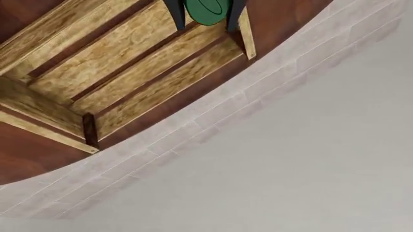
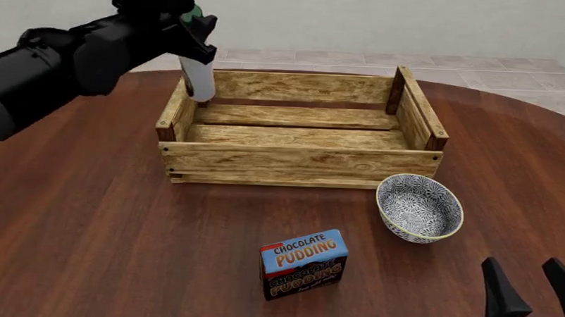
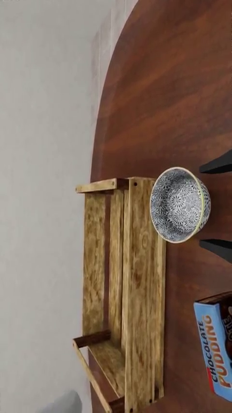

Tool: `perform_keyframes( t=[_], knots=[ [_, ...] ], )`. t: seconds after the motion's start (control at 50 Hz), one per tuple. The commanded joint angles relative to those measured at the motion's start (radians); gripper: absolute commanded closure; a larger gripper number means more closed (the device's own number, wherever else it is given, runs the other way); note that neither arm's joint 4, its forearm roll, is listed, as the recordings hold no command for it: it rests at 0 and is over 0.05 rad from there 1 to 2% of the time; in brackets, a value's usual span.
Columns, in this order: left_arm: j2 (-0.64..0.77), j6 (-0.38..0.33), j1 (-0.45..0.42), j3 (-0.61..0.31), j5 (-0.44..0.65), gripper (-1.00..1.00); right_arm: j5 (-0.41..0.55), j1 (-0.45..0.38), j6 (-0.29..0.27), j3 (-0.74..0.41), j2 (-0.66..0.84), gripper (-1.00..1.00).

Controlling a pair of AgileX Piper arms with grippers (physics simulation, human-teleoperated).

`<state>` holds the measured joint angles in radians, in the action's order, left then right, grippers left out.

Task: Pick up the salad dressing and put it in the tray.

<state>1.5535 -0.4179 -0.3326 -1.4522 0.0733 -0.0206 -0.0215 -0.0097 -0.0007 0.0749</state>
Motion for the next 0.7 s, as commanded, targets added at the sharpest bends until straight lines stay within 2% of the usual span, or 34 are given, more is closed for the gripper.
perform_keyframes(
  t=[0.02,0.7],
  knots=[
    [0.134,0.01,-0.019,-0.133,0.01,1.0,0.013,0.007,0.008,0.0,-0.015,-1.0],
    [0.461,0.12,-0.027,-0.363,-0.018,1.0,0.037,0.007,0.022,-0.001,-0.047,-1.0]
  ],
)
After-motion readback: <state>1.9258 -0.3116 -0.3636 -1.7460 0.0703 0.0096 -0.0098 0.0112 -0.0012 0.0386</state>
